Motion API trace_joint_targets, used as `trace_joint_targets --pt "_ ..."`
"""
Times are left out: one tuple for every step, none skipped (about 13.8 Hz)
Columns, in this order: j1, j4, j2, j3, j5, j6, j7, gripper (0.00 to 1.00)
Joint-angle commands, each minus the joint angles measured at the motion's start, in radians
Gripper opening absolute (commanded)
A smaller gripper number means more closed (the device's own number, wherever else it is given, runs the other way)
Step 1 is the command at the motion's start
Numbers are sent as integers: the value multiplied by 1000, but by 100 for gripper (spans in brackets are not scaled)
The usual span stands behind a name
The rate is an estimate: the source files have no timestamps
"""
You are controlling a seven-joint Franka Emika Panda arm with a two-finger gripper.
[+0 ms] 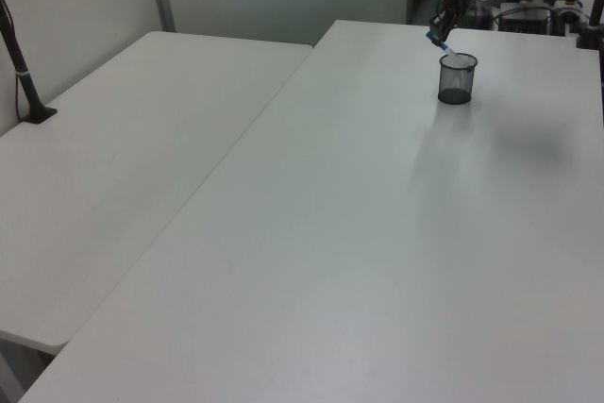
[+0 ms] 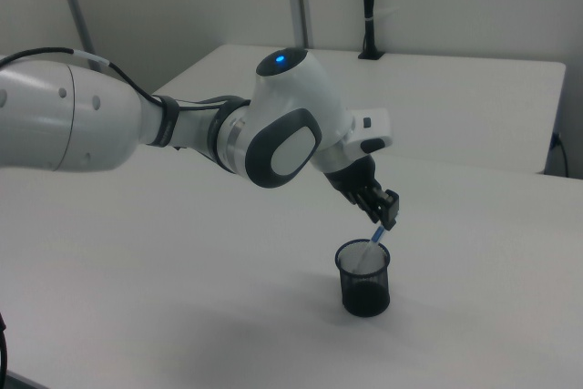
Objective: Insert the marker
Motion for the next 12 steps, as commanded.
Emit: trace_joint_targets --pt "34 -19 -22 4 -1 22 -5 100" --pt "57 -16 -25 4 1 19 -4 100" --pt "89 -13 -33 4 1 18 16 100" --pt "124 -11 -37 4 -1 9 45 100" --pt "166 -3 -39 4 -1 -22 65 100" --pt "225 27 -45 4 -1 -112 78 100" --pt "276 71 -51 4 -1 -243 79 100" --pt "310 105 -56 5 -1 -330 81 100" --pt "348 136 -60 5 1 -411 81 100" --pt "394 174 -69 5 2 -515 81 100" --pt "425 187 -85 5 2 -574 79 100" --pt "460 188 -124 5 2 -638 75 100"
